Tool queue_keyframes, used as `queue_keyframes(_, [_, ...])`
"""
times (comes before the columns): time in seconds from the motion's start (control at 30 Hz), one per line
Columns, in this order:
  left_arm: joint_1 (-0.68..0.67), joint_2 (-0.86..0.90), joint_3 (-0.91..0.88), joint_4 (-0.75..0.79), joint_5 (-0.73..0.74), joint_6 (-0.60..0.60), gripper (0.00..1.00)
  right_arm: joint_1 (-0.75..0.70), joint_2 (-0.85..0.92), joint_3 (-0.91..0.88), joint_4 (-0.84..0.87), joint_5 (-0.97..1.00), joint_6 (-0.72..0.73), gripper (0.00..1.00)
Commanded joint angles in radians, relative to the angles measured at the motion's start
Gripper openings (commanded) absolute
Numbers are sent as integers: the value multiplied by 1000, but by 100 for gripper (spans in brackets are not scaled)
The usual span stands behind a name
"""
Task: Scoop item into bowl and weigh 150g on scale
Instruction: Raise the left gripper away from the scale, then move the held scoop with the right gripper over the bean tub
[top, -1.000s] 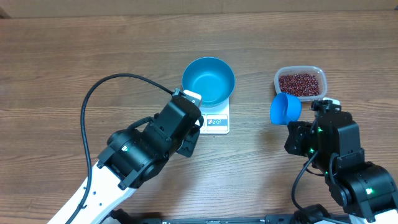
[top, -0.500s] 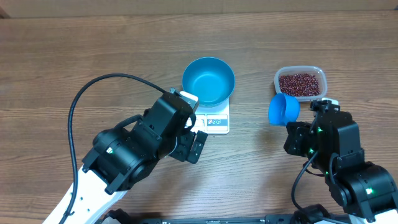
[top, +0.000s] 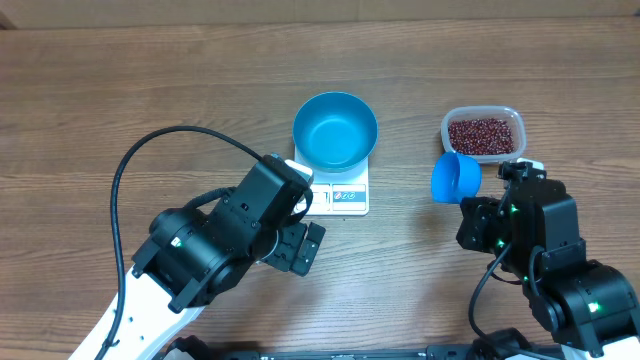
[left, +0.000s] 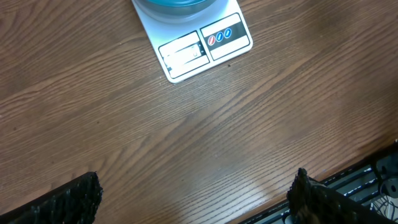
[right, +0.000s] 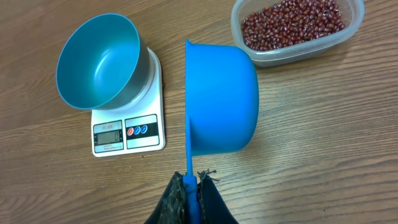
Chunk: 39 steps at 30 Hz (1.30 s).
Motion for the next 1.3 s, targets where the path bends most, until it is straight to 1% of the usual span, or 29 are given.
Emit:
queue_keyframes(0.0, [5, -10, 21, -3, 12, 19, 99, -4, -4, 35, 0, -2, -8, 4])
queue_keyframes(0.23, [5, -10, 21, -2, 12, 19, 100, -4, -4, 35, -3, -2, -8, 4])
queue_keyframes(0.5, [5, -10, 21, 93, 2, 19, 100, -4, -4, 35, -3, -2, -8, 4])
queue_keyframes(0.83, [5, -10, 21, 100, -84, 19, 100, -4, -4, 35, -4, -2, -8, 4])
queue_keyframes(1.27, [5, -10, 21, 127, -86, 19, 100, -4, -4, 35, -8, -1, -10, 4])
